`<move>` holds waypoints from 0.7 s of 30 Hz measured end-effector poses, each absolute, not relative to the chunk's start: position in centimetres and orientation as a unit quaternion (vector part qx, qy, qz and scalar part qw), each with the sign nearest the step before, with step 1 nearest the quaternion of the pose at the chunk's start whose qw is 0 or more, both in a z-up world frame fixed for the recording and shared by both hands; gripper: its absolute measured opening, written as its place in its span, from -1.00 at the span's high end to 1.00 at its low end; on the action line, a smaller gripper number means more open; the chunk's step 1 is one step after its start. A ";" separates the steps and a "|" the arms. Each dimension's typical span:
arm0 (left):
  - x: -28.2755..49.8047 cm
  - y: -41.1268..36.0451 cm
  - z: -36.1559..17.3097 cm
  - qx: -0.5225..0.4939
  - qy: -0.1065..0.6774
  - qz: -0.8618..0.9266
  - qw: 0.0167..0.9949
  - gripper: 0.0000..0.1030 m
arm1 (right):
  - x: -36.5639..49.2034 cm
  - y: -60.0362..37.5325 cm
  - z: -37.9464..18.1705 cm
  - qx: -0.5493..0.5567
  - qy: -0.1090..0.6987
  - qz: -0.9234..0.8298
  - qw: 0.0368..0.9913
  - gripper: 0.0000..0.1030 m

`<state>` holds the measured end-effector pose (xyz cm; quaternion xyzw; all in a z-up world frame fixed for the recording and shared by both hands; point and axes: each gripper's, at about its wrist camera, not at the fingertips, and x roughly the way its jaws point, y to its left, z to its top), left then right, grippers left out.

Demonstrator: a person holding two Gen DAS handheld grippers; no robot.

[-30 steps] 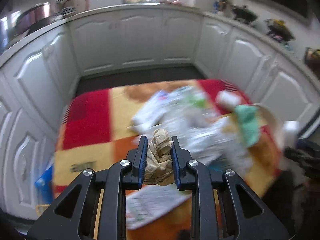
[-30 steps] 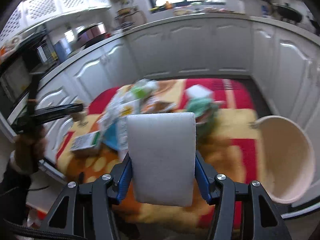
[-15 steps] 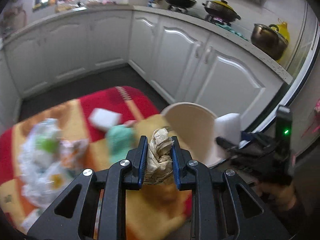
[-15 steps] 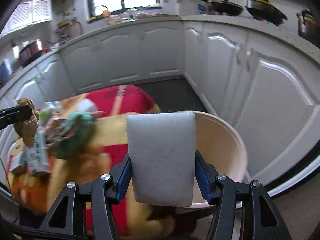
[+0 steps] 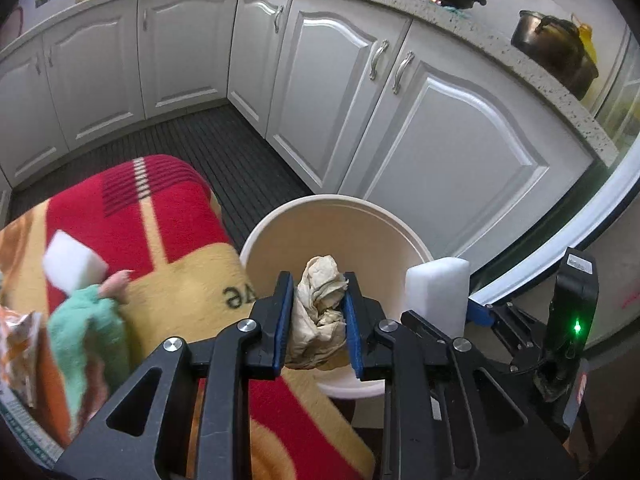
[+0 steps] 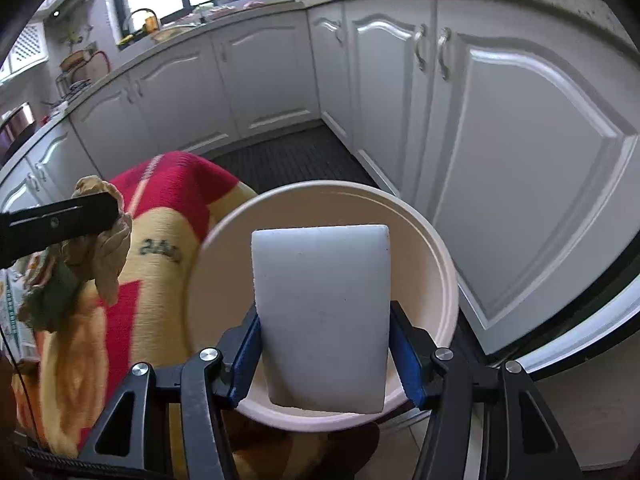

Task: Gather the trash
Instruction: 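Carry both items over the beige bucket and open both tools, then move both open tools back over the table toward the trash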

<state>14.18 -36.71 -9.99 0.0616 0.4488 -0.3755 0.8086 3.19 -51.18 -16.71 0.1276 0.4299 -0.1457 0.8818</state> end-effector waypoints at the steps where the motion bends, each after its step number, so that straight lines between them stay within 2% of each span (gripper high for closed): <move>1: 14.1 -37.1 -10.3 0.065 0.448 -0.376 0.809 0.54 | 3.3 -51.4 -17.1 0.128 0.432 -0.148 0.880 -0.10; 8: 14.7 -38.3 -12.0 0.071 0.459 -0.375 0.802 0.43 | 4.2 -53.3 -19.0 0.131 0.443 -0.170 0.871 -0.13; 9: 14.8 -38.3 -12.1 0.071 0.460 -0.375 0.802 0.38 | 4.3 -53.7 -19.2 0.131 0.444 -0.176 0.869 -0.20; 11: 14.9 -38.3 -12.2 0.074 0.460 -0.370 0.804 0.04 | 4.4 -54.1 -19.5 0.131 0.445 -0.185 0.866 -0.42; 13: 14.8 -38.1 -11.9 0.072 0.455 -0.369 0.807 -0.13 | 4.3 -54.3 -19.4 0.132 0.441 -0.189 0.867 -0.46; 21: 13.9 -36.6 -10.7 0.073 0.438 -0.362 0.820 -0.14 | 3.6 -53.3 -19.3 0.137 0.440 -0.179 0.869 -0.46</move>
